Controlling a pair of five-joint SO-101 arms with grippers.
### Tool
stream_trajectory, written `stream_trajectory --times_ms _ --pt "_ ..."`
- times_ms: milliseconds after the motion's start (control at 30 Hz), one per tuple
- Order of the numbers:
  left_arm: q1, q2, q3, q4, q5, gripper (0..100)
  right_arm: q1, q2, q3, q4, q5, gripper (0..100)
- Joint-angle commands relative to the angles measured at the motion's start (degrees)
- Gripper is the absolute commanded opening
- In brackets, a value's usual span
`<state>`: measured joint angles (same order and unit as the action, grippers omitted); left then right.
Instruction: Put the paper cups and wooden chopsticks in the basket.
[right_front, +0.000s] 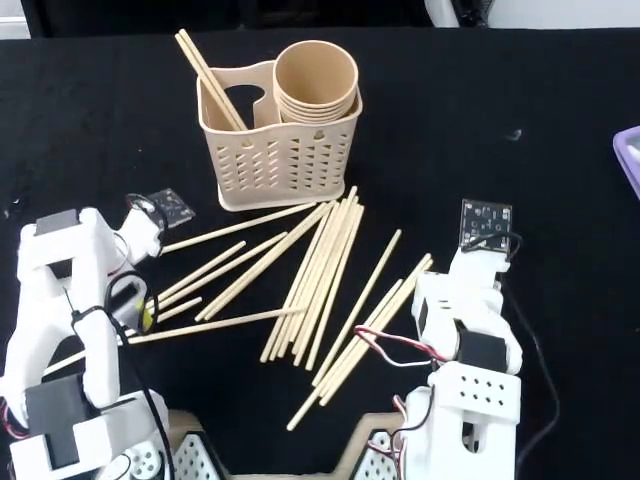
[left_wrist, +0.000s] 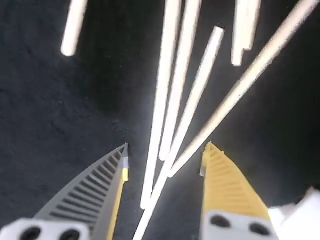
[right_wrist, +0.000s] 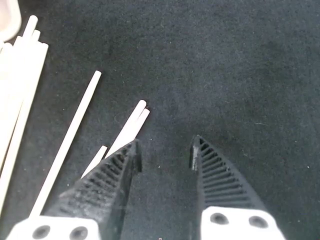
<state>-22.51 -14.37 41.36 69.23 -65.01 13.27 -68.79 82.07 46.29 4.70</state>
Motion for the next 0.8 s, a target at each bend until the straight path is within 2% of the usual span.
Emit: stream_trajectory --times_ms 0,167,400,767 --pt "3.0 -0.2 2.5 -5.3 3.9 24 0.3 -1.1 -0.3 -1.2 -0.4 17.8" --pt "7.3 0.3 5.2 -16.8 18.0 24 0.3 -1.1 -0.3 -1.2 -0.4 17.8" --pt "9.5 0.5 4.2 -19.8 17.7 24 0.3 -1.1 -0.3 -1.2 -0.4 17.8" --pt "9.5 0.5 4.3 -19.3 17.7 22 0.3 -1.1 -0.3 -1.2 -0.4 17.8"
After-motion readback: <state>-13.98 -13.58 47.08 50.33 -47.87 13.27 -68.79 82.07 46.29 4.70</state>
